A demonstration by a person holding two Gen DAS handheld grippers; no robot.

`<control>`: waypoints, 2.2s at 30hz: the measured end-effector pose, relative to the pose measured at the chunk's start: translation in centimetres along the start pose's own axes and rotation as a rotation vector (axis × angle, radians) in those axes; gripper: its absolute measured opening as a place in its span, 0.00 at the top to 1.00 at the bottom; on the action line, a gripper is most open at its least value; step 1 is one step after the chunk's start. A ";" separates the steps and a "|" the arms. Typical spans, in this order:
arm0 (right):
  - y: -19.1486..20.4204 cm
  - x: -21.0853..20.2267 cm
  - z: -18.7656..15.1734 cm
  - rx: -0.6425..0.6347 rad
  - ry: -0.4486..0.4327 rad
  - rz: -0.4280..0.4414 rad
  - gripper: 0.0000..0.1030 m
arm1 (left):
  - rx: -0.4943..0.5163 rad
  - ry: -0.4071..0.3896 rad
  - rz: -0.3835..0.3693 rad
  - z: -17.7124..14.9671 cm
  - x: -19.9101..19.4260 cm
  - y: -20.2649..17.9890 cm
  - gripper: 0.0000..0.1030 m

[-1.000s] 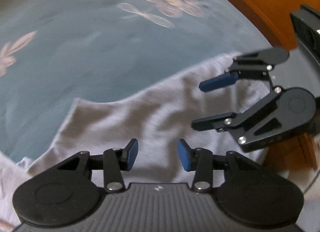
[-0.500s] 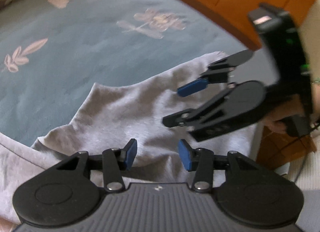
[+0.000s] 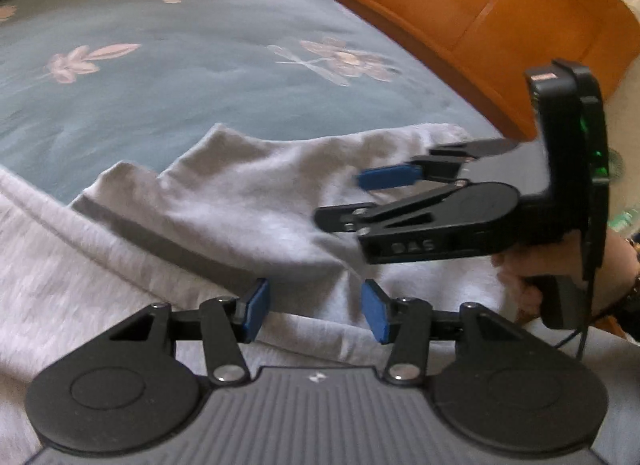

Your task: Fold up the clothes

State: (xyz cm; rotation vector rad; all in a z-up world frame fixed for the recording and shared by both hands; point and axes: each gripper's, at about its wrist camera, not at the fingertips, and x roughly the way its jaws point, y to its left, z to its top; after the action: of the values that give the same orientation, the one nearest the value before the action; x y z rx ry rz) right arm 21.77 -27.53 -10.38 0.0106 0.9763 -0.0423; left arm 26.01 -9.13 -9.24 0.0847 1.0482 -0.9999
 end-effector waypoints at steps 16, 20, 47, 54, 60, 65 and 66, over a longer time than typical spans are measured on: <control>-0.1 1.1 -3.5 0.043 -0.170 0.106 0.00 | 0.158 -0.138 0.093 -3.1 1.3 -2.0 0.46; -0.4 0.0 -4.4 0.055 -0.203 0.126 0.00 | 0.160 -0.251 0.253 -5.6 -1.0 -5.1 0.45; 15.2 -22.3 -10.3 -1.421 -0.354 -0.782 0.00 | -0.154 -0.077 0.510 -11.1 -2.2 -7.7 0.38; 13.6 -17.5 -8.9 -1.380 -0.336 -0.826 0.00 | -0.130 -0.071 0.498 -9.7 -1.6 -7.8 0.38; 10.2 -12.9 -6.0 -0.952 -0.217 -0.178 0.00 | -0.136 -0.103 0.487 -9.7 -2.1 -7.1 0.38; 6.5 -6.0 -3.5 -0.531 -0.046 0.147 0.00 | -0.173 -0.120 0.493 -11.4 -3.9 -5.6 0.38; 6.0 -5.4 -3.3 -0.463 -0.038 0.201 0.00 | -0.179 -0.129 0.496 -11.7 -4.4 -5.3 0.38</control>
State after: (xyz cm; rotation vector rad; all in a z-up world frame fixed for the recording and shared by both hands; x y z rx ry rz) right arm 16.19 -21.29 -7.81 -0.3162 0.9249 0.3674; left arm 13.65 -3.51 -10.23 0.1238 0.9319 -0.4552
